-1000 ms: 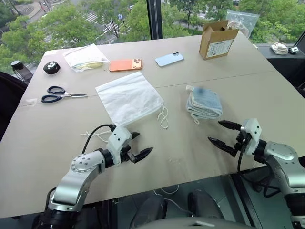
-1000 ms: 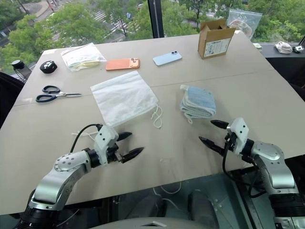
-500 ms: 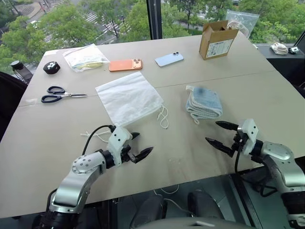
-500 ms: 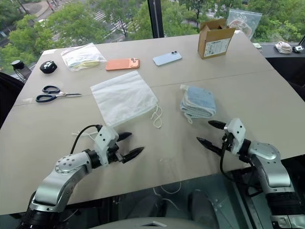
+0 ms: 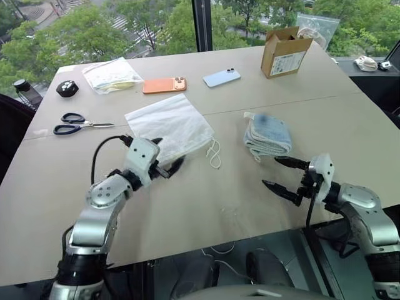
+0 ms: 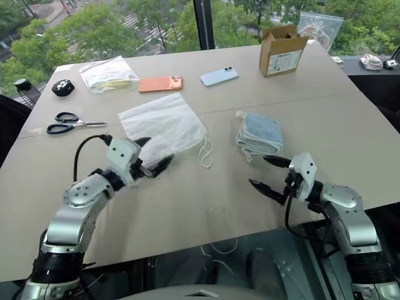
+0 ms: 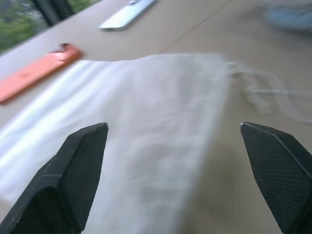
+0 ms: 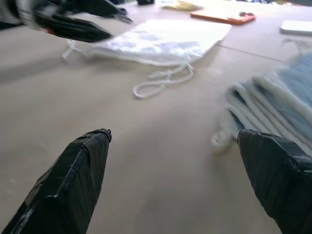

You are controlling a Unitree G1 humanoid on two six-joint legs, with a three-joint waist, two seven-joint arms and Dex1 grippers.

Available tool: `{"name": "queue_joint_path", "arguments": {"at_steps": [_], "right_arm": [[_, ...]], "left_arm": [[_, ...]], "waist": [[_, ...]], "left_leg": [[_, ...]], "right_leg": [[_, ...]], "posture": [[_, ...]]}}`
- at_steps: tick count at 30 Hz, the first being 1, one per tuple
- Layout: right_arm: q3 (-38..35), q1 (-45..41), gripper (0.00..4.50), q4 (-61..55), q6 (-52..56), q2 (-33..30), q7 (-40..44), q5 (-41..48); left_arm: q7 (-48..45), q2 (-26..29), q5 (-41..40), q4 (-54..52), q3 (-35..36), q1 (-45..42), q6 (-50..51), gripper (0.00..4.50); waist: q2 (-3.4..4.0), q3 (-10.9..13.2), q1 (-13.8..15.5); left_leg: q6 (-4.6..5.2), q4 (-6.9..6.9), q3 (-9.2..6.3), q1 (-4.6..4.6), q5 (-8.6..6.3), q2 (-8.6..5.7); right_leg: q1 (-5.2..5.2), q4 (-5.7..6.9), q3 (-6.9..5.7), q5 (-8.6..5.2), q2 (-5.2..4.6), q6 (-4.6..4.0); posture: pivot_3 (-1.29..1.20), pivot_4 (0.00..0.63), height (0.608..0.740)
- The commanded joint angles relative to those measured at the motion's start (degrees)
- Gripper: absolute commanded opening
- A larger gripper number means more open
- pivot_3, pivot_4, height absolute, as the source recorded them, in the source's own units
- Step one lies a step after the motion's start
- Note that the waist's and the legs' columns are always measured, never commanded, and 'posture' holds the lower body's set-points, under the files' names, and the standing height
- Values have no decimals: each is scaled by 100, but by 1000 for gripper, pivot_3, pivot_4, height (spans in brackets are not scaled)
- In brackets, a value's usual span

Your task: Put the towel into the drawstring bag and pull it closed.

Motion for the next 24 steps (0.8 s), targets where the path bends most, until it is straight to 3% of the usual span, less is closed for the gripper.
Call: {"name": "queue_joint_path", "arguments": {"at_steps": [1,5,10,14,24], "right_arm": [[-5,-118,4500,-325,116,68,-68,179],[-31,-61,4500,-334,50,100,-143,127],[-34,49,4500,-280,-76,97,-146,65],[-47,71,4500,-191,-171,138,-187,15],[-43,172,4500,-221,-276,212,-230,-25]], "left_arm": [[319,213,623,550,-26,-221,-543,4468],[195,443,1036,1007,-275,-324,-1349,4468],[237,210,671,1052,0,-214,-2051,4468],[10,87,503,1031,-109,-8,-2178,4468],[175,-145,1098,1129,-531,242,-2538,4468]], "waist": [[0,0,2],[-2,1,6],[-2,2,2],[-2,1,-12],[-2,1,1]], "left_leg": [[0,0,0,0,0,0],[0,0,-5,-1,0,-1],[0,-2,-6,-1,0,0],[0,0,-3,-1,0,0],[0,2,-4,-1,0,-1]], "right_leg": [[-1,1,0,0,0,0],[0,0,-6,0,-2,0],[-1,0,-6,0,-2,0],[-1,2,-4,0,-3,0],[0,3,-5,0,-3,0]], "posture": [[0,150,740],[0,150,740],[0,150,740],[0,150,740],[0,150,740]]}}
